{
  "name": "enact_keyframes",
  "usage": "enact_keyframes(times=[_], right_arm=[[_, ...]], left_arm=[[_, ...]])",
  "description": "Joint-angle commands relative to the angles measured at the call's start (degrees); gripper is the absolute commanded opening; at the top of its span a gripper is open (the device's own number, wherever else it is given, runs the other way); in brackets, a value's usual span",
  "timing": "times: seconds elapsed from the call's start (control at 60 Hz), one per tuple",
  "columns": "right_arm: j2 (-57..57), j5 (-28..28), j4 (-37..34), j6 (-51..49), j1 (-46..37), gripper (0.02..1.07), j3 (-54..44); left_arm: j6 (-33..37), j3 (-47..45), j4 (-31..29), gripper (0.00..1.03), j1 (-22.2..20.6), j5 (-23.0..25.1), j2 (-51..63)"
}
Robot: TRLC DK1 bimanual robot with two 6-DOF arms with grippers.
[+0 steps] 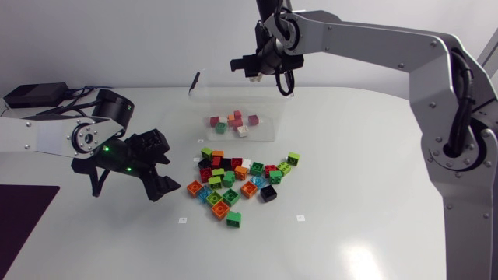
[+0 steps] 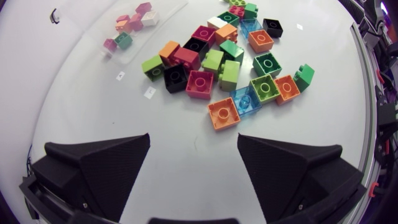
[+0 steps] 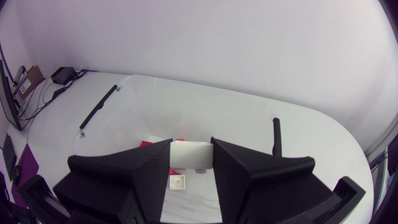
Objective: Place the duplo bricks in the container
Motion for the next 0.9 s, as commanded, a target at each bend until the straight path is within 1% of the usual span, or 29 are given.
enact_keyframes(times=[0.0,0.05,0.067,0.1,0.133,0.2,0.3,0.433,0.617,0.717,0.883], right_arm=[[2.28,0.38,2.16,-1.55,0.7,0.31,0.8],[2.28,0.73,4.35,-2.34,0.88,0.32,0.1],[2.28,1.08,5.06,-2.78,1.06,0.34,-0.17],[2.28,2.05,6.2,-3.3,1.32,0.41,-0.52],[2.37,2.4,7.43,-4.01,1.5,0.52,-0.69],[2.81,2.49,7.6,-4.27,1.67,0.72,0.1],[2.46,2.58,7.25,-4.27,1.76,0.89,0.27],[-1.23,2.58,6.99,-4.27,1.58,0.95,-2.72],[-9.14,2.49,7.17,-4.27,0.53,0.95,-10.98],[-15.03,1.79,8.92,-4.18,-0.17,0.95,-18.71],[-23.03,0.12,11.91,-4.18,-1.49,0.95,-31.02]], left_arm=[[1.43,-1.68,0.7,0.98,-0.52,-0.28,1.26],[1.35,-2.12,1.05,0.98,-0.96,-0.45,1.69],[1.26,-2.21,1.23,0.98,-1.14,-0.63,1.87],[0.99,-2.56,1.93,0.98,-1.58,-1.07,2.05],[0.82,-2.74,2.46,0.98,-2.02,-1.42,2.57],[0.64,-2.74,3.25,0.98,-2.63,-1.77,3.63],[0.2,-2.91,4.75,0.98,-3.77,-2.3,5.39],[-0.5,-2.74,6.94,0.98,-5.18,-3.18,8.11],[-2.08,-2.12,8.88,0.98,-7.11,-3.35,10.22],[-3.66,-0.89,10.46,0.98,-7.29,-3.62,11.89],[-4.19,-0.19,12.22,0.98,-7.29,-4.67,12.68]])
